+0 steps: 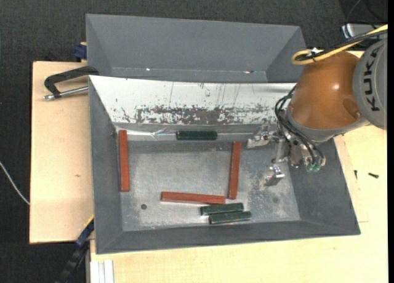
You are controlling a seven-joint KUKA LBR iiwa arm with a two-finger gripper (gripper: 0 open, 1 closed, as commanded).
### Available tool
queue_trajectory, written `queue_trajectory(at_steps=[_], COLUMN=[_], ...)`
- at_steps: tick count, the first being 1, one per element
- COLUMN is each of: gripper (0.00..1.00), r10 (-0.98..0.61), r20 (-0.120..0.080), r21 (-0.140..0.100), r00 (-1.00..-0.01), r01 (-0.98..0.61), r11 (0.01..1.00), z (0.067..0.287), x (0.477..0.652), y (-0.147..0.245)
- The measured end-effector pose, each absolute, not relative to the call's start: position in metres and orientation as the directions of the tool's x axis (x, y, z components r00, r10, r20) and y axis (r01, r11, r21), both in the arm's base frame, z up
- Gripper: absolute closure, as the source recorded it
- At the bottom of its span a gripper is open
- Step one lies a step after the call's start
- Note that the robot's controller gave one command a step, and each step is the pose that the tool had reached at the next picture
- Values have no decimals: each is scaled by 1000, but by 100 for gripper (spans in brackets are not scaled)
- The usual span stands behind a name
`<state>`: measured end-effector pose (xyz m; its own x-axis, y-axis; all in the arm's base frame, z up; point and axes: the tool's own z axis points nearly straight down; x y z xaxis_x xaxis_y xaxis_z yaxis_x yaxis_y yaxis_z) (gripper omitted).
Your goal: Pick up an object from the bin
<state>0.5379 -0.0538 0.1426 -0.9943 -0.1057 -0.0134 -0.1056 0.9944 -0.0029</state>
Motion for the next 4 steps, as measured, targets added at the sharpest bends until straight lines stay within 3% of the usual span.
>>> queue_trajectory(at_steps=[1,2,3,4], gripper=[0,0,100,100], r10=[-9,-247,-401,-401], r20=[-1,-4,6,6], r21=[1,0,-1,-1], r00=[-1000,-969,-916,-916], r01=[-9,-247,-401,-401], r11=[1000,969,916,916], z=[112,96,77,77], x=[526,543,573,573], y=[-35,-23,4,4])
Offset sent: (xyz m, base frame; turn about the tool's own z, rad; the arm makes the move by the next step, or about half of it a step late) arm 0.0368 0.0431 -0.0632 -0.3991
